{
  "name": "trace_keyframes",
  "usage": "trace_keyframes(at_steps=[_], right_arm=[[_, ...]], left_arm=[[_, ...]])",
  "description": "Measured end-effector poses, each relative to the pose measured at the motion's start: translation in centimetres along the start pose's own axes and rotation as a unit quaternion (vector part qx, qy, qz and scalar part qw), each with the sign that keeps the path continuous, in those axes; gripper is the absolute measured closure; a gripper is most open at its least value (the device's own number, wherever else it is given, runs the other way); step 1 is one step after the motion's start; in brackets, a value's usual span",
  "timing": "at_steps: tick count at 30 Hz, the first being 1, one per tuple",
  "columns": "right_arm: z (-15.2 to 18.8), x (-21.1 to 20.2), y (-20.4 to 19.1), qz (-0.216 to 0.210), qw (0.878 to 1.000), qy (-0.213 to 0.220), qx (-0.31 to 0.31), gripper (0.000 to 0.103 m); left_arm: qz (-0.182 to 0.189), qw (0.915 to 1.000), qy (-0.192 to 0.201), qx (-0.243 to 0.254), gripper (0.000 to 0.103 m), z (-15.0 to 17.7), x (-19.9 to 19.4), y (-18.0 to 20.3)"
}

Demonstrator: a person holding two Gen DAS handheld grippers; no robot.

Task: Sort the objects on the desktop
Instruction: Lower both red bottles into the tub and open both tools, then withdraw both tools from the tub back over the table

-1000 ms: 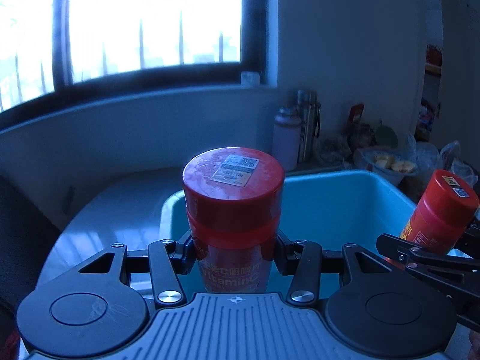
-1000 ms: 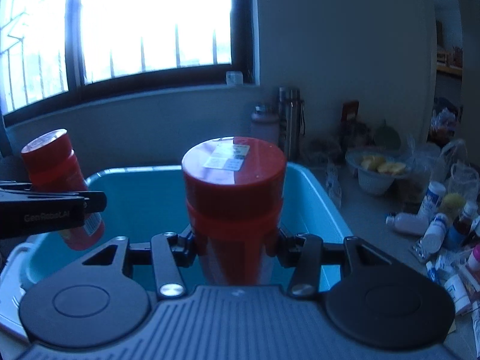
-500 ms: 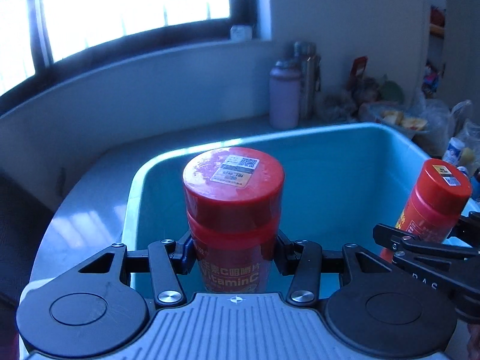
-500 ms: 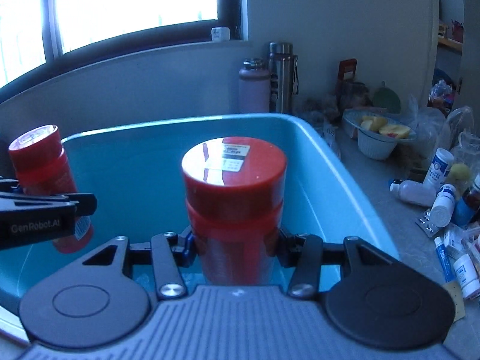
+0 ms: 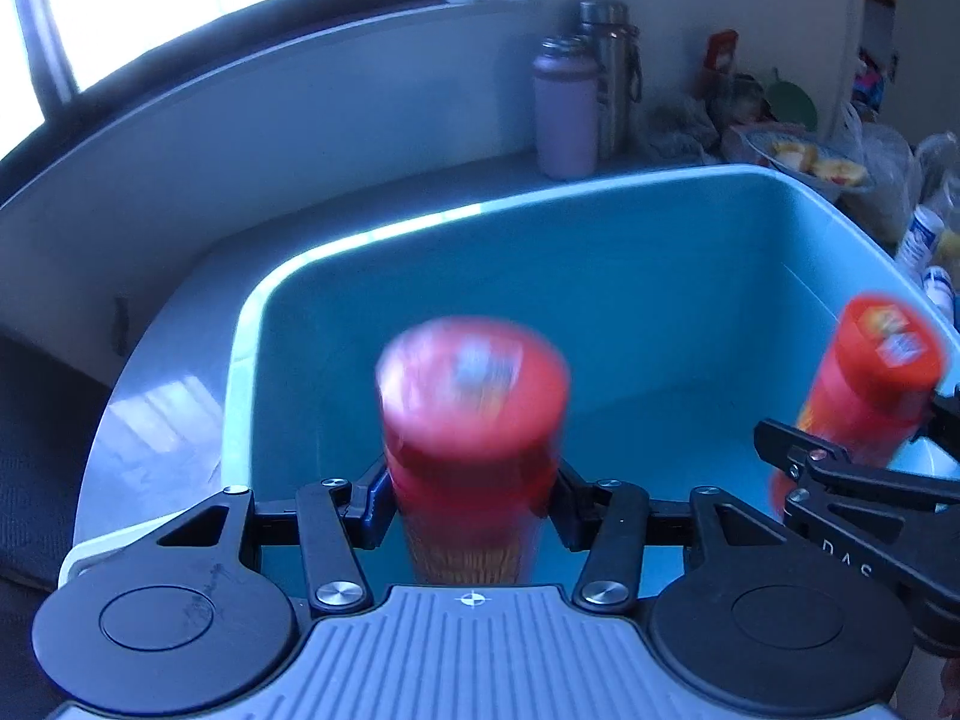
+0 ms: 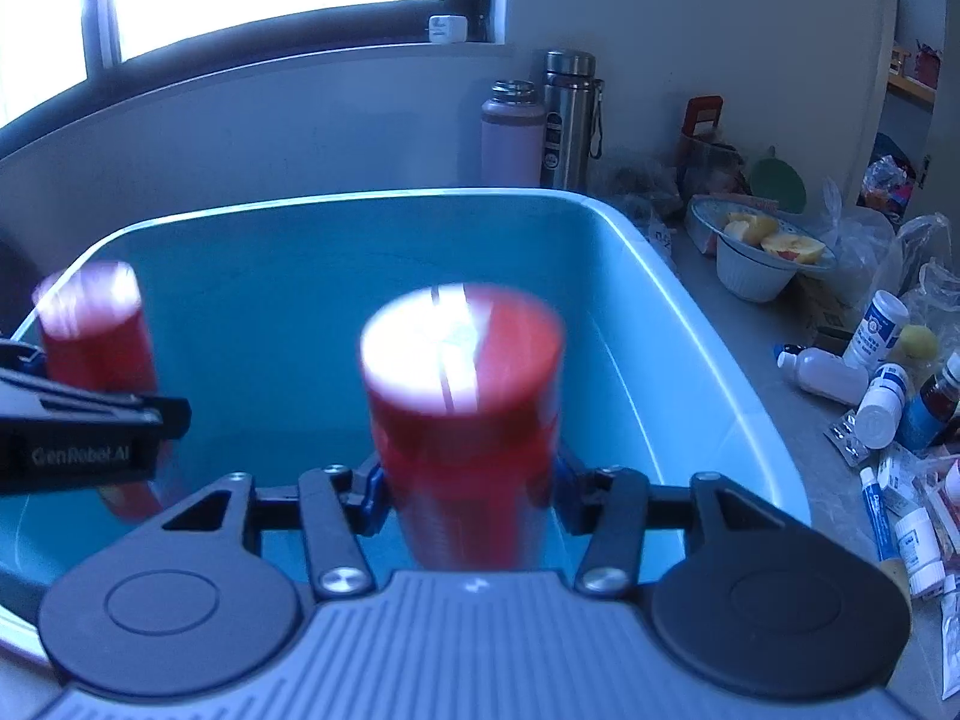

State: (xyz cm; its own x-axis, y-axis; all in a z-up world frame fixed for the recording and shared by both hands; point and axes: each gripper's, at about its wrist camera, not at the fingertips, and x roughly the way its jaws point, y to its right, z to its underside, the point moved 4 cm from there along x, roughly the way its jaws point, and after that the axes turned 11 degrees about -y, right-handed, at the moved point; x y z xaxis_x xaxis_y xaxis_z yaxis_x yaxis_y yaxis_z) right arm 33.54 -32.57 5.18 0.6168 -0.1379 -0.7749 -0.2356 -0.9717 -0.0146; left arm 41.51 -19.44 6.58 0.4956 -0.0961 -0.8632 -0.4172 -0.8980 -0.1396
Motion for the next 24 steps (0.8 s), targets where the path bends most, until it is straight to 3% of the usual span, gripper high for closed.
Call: trace_keyframes(at_steps=[2, 4, 5, 11, 24], right_arm=[[-0.1, 0.0, 0.0, 0.005, 1.000, -0.001, 0.001, 0.042], [-0.3, -0.1, -0.2, 0.011, 1.000, -0.003, -0.002, 0.037], [-0.4, -0.1, -0.2, 0.008, 1.000, -0.004, -0.002, 0.035], [-0.9, -0.8, 0.0, 0.018, 1.000, 0.004, 0.001, 0.029], [-1.1, -1.5, -0.3, 0.002, 1.000, 0.022, 0.006, 0.029]], left_arm=[[-0.008, 1.0000, 0.000, 0.005, 0.042, 0.1, -0.1, 0.1], [-0.012, 0.9999, 0.005, 0.009, 0.025, 0.0, -0.5, 0.2], [-0.010, 0.9998, 0.011, 0.011, 0.023, 0.0, -0.7, 0.2], [-0.001, 1.0000, 0.004, -0.002, 0.023, -0.1, -0.8, 0.1], [-0.012, 0.9997, 0.016, -0.012, 0.023, 0.4, -1.2, 0.3]])
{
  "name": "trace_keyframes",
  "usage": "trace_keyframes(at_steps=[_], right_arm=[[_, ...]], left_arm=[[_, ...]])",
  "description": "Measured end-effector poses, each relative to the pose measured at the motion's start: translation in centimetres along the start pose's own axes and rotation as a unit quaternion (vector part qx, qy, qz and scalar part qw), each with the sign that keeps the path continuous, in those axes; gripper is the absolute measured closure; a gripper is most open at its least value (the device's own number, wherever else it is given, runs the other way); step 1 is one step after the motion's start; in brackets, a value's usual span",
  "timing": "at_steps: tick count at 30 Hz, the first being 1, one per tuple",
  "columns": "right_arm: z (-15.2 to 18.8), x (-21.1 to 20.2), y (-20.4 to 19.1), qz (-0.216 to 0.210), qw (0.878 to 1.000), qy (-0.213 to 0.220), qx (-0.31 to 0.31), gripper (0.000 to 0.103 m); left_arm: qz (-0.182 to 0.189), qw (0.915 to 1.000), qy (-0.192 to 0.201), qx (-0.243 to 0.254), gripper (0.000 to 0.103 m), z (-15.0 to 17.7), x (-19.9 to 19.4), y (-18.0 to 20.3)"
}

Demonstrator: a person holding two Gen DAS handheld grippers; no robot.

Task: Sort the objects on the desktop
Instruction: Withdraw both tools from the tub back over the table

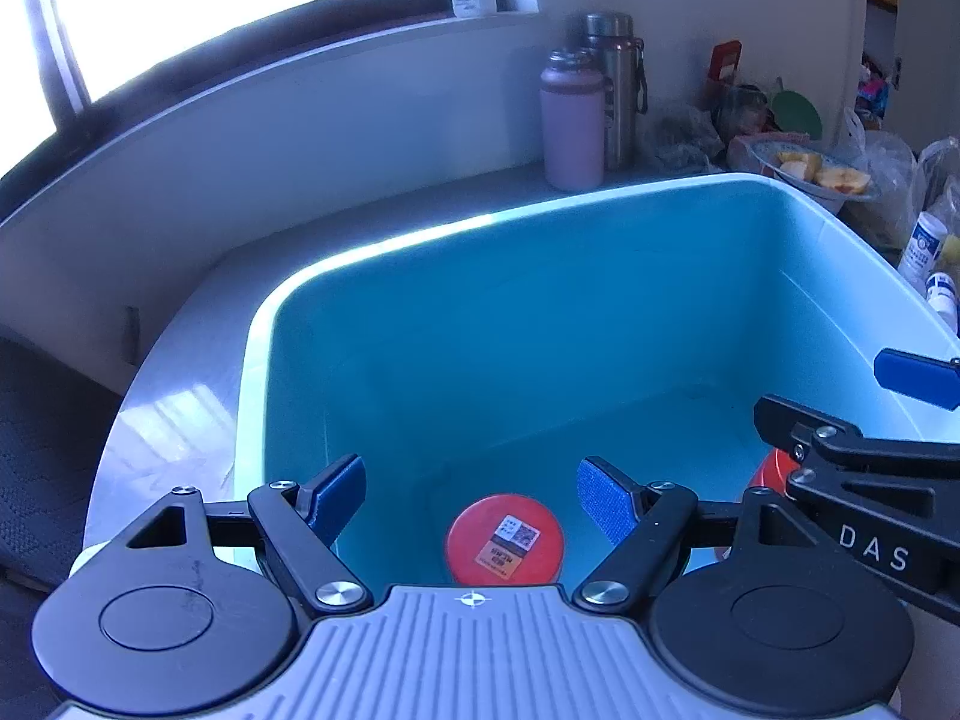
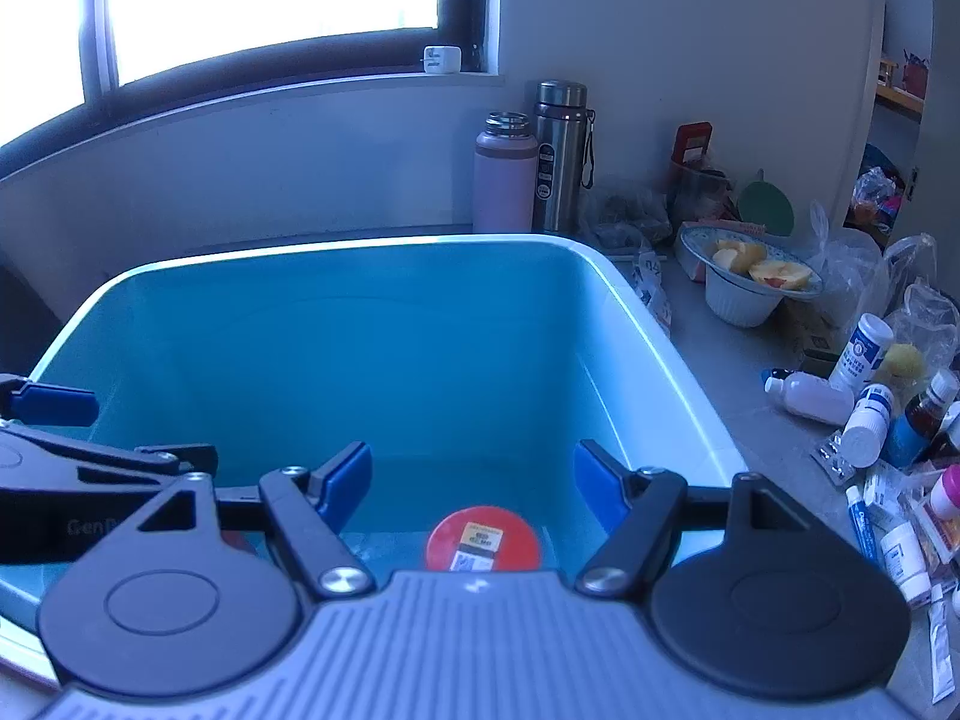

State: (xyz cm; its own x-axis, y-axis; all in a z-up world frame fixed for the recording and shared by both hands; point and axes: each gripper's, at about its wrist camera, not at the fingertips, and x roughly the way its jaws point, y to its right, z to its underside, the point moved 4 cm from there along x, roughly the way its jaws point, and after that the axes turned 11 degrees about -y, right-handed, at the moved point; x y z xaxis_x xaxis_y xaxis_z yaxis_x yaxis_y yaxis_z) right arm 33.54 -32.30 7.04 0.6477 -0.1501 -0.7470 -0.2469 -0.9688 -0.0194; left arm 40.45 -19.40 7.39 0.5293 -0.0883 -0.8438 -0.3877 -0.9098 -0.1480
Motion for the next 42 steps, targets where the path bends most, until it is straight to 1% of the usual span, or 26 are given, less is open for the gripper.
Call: trace_keyframes(at_steps=[4, 10, 17, 22, 24, 29, 33, 36, 37, 38, 40, 42], right_arm=[[0.2, -0.2, -0.2, -0.004, 1.000, 0.000, -0.002, 0.029], [0.2, -1.1, -0.5, -0.013, 1.000, 0.013, -0.006, 0.029], [1.2, -3.9, -0.3, -0.019, 0.999, 0.042, -0.005, 0.029], [2.4, -6.4, 0.5, -0.018, 0.997, 0.071, 0.001, 0.029], [3.1, -7.4, 1.0, -0.023, 0.997, 0.075, 0.003, 0.029], [5.1, -9.7, 2.2, -0.027, 0.996, 0.084, 0.013, 0.029], [7.4, -10.8, 3.2, -0.027, 0.997, 0.067, 0.024, 0.029], [9.5, -11.2, 4.2, -0.009, 0.998, 0.035, 0.053, 0.029], [10.2, -11.4, 4.5, -0.010, 0.998, 0.031, 0.060, 0.029], [11.0, -11.7, 4.7, -0.015, 0.997, 0.032, 0.063, 0.029], [12.8, -12.7, 5.0, -0.030, 0.996, 0.054, 0.059, 0.029], [14.5, -13.7, 4.9, -0.040, 0.995, 0.080, 0.042, 0.026]], left_arm=[[-0.002, 1.0000, 0.000, -0.001, 0.023, 0.5, -0.3, 0.0], [-0.010, 0.9997, 0.018, -0.009, 0.023, 0.8, -1.8, -0.3], [-0.015, 0.9980, 0.058, -0.017, 0.023, 1.7, -5.2, -0.1], [-0.001, 0.9957, 0.090, -0.021, 0.023, 2.9, -8.4, 0.5], [-0.002, 0.9947, 0.099, -0.027, 0.023, 3.6, -9.5, 0.8], [-0.001, 0.9925, 0.117, -0.034, 0.023, 6.4, -11.7, 1.9], [-0.013, 0.9921, 0.117, -0.043, 0.023, 9.5, -12.7, 2.4], [-0.018, 0.9919, 0.115, -0.050, 0.023, 12.1, -13.4, 2.8], [-0.018, 0.9918, 0.116, -0.049, 0.023, 12.9, -13.6, 2.9], [-0.020, 0.9918, 0.117, -0.048, 0.023, 13.8, -13.9, 3.1], [-0.030, 0.9918, 0.116, -0.044, 0.023, 15.5, -14.3, 3.5], [-0.037, 0.9921, 0.113, -0.041, 0.023, 17.2, -14.5, 3.7]])
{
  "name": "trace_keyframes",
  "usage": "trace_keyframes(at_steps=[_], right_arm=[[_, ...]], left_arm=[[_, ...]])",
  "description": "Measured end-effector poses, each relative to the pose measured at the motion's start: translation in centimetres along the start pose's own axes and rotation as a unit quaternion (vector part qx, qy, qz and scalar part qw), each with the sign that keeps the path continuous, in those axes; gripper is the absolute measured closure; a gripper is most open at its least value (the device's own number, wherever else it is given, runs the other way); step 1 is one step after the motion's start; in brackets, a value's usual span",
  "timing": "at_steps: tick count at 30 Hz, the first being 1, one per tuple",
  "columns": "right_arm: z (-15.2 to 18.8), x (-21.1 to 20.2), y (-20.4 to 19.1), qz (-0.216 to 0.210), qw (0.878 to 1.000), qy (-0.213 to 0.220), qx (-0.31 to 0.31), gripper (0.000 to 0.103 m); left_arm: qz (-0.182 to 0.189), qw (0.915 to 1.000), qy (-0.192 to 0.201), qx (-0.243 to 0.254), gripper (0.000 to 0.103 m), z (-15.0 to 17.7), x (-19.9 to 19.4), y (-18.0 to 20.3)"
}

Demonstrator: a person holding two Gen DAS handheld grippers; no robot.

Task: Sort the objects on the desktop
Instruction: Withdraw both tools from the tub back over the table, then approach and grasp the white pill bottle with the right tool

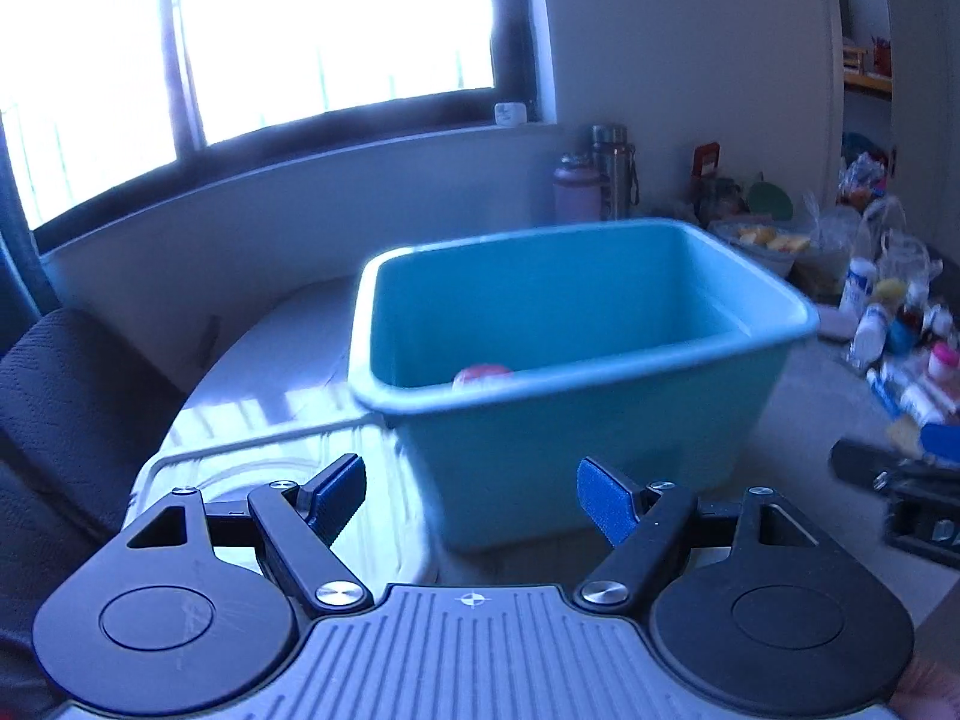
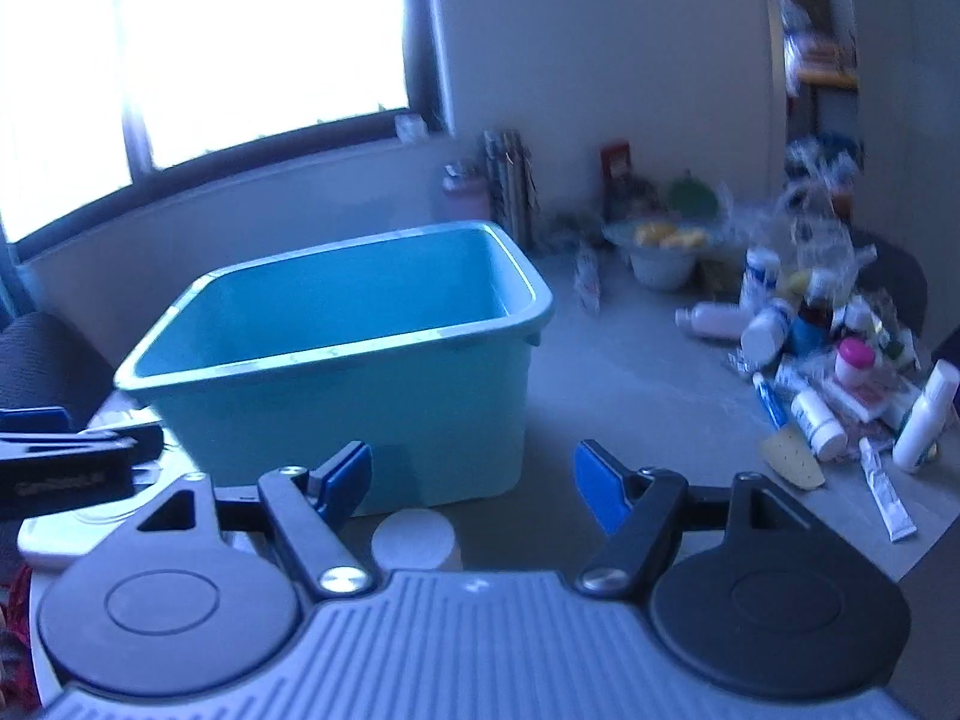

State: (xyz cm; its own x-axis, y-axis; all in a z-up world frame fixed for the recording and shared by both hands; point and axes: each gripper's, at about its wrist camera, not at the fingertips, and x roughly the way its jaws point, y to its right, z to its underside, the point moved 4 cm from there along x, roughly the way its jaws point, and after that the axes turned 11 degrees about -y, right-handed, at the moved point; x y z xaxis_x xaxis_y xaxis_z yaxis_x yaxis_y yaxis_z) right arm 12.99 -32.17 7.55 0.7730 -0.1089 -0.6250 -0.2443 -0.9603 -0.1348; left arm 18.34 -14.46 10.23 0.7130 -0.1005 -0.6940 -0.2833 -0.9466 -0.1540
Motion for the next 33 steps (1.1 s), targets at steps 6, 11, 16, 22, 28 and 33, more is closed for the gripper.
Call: trace_keyframes(at_steps=[6, 11, 16, 22, 28, 33], right_arm=[[3.7, -1.0, 0.3, -0.048, 0.997, -0.054, 0.002, 0.011], [6.3, -1.1, 0.8, -0.024, 0.995, -0.092, 0.015, 0.011], [9.0, -1.6, 0.5, -0.006, 0.995, -0.099, 0.000, 0.011], [11.3, -2.9, -0.3, 0.000, 0.995, -0.087, -0.042, 0.011], [13.0, -4.3, -1.4, -0.008, 0.995, -0.063, -0.078, 0.011], [14.2, -4.9, -1.7, -0.028, 0.997, -0.035, -0.067, 0.011]], left_arm=[[0.012, 0.9998, -0.016, -0.009, 0.023, 4.7, -1.5, 0.1], [0.009, 0.9984, -0.048, -0.028, 0.023, 8.8, -1.2, -0.3], [0.006, 0.9977, -0.064, -0.024, 0.023, 12.4, -1.0, -0.3], [0.000, 0.9973, -0.066, -0.033, 0.023, 15.3, -1.7, -0.6], [-0.019, 0.9977, -0.057, -0.033, 0.023, 17.6, -2.6, -0.4], [-0.025, 0.9975, -0.039, -0.054, 0.023, 18.6, -3.3, -1.0]])
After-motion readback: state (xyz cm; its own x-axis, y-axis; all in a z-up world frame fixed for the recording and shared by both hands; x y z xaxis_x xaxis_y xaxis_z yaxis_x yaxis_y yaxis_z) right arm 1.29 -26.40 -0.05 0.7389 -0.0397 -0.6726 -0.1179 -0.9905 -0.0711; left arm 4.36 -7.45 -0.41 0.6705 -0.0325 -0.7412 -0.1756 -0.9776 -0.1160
